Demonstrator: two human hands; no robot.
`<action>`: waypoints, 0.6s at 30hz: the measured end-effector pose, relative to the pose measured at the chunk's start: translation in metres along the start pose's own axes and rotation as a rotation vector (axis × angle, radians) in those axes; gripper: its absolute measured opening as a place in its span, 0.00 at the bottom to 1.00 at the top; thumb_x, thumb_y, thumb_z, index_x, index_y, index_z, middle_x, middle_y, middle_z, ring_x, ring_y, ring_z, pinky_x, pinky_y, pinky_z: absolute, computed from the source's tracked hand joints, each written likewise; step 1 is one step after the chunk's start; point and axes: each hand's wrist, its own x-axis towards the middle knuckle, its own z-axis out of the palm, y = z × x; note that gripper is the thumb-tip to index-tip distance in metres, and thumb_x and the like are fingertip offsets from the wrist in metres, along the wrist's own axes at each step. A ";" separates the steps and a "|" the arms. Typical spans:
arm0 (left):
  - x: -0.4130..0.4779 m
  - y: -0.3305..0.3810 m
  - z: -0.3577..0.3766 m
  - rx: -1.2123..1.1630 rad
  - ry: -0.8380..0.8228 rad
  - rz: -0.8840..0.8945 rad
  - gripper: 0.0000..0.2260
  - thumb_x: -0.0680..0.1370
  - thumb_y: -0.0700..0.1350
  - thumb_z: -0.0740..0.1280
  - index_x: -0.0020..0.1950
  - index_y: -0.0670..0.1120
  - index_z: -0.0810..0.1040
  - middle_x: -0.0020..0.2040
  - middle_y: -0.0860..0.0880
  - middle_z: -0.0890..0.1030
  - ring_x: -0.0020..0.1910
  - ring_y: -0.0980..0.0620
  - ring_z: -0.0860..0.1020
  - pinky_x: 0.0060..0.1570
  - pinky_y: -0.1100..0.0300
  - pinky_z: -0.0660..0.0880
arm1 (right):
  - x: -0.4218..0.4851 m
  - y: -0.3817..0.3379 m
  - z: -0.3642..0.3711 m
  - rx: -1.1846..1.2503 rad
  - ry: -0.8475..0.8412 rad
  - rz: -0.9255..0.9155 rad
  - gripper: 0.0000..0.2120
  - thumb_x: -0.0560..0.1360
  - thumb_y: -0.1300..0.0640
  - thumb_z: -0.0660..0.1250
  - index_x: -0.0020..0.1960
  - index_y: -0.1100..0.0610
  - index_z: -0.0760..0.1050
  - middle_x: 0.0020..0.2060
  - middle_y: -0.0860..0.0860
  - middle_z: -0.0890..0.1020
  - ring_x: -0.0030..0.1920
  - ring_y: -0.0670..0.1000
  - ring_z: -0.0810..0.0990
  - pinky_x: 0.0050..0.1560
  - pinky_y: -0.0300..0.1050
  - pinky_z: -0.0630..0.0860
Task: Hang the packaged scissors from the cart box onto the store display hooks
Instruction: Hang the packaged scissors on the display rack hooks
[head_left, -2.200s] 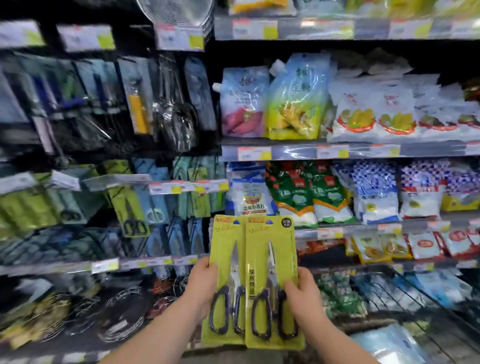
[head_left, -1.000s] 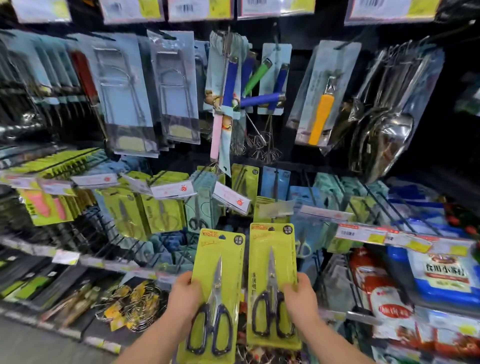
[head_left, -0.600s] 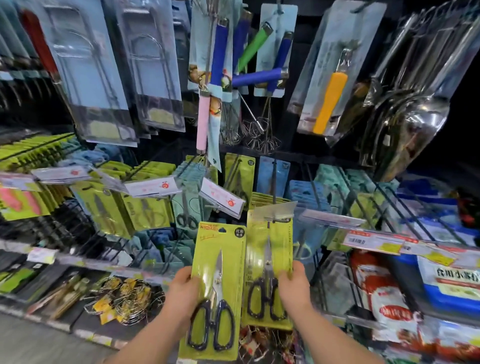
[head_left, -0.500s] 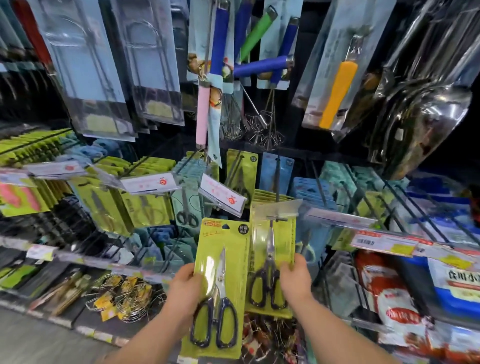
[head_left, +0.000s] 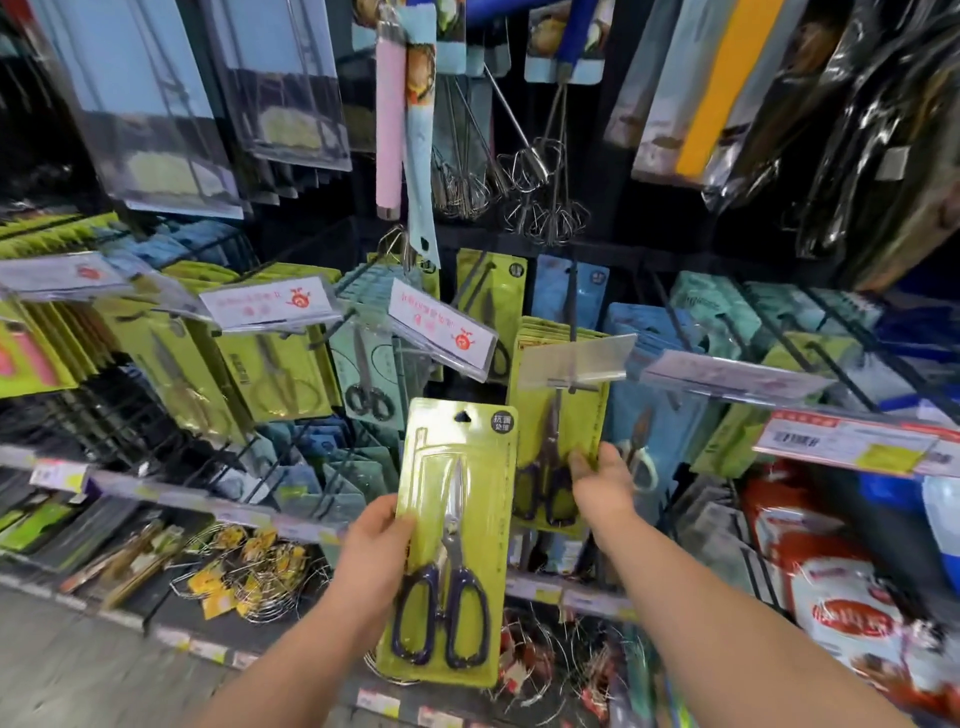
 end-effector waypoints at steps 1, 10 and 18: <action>0.000 -0.003 0.000 0.001 -0.007 0.000 0.18 0.80 0.42 0.58 0.71 0.45 0.67 0.66 0.45 0.74 0.66 0.44 0.71 0.70 0.40 0.64 | -0.002 0.001 -0.001 -0.003 -0.004 0.006 0.16 0.80 0.56 0.59 0.66 0.60 0.66 0.61 0.56 0.72 0.61 0.58 0.72 0.60 0.47 0.67; -0.031 0.004 0.006 0.006 -0.096 0.020 0.10 0.81 0.39 0.57 0.57 0.49 0.74 0.53 0.46 0.80 0.55 0.48 0.77 0.67 0.47 0.67 | -0.071 0.017 -0.022 0.004 -0.027 -0.134 0.16 0.79 0.53 0.60 0.65 0.57 0.69 0.61 0.55 0.77 0.60 0.55 0.76 0.58 0.45 0.70; -0.042 0.015 0.036 0.037 -0.163 0.043 0.11 0.81 0.41 0.58 0.61 0.47 0.74 0.56 0.47 0.81 0.58 0.46 0.77 0.65 0.45 0.70 | -0.136 0.024 -0.039 0.014 -0.169 -0.229 0.13 0.78 0.54 0.62 0.35 0.56 0.68 0.28 0.49 0.67 0.31 0.47 0.66 0.35 0.43 0.67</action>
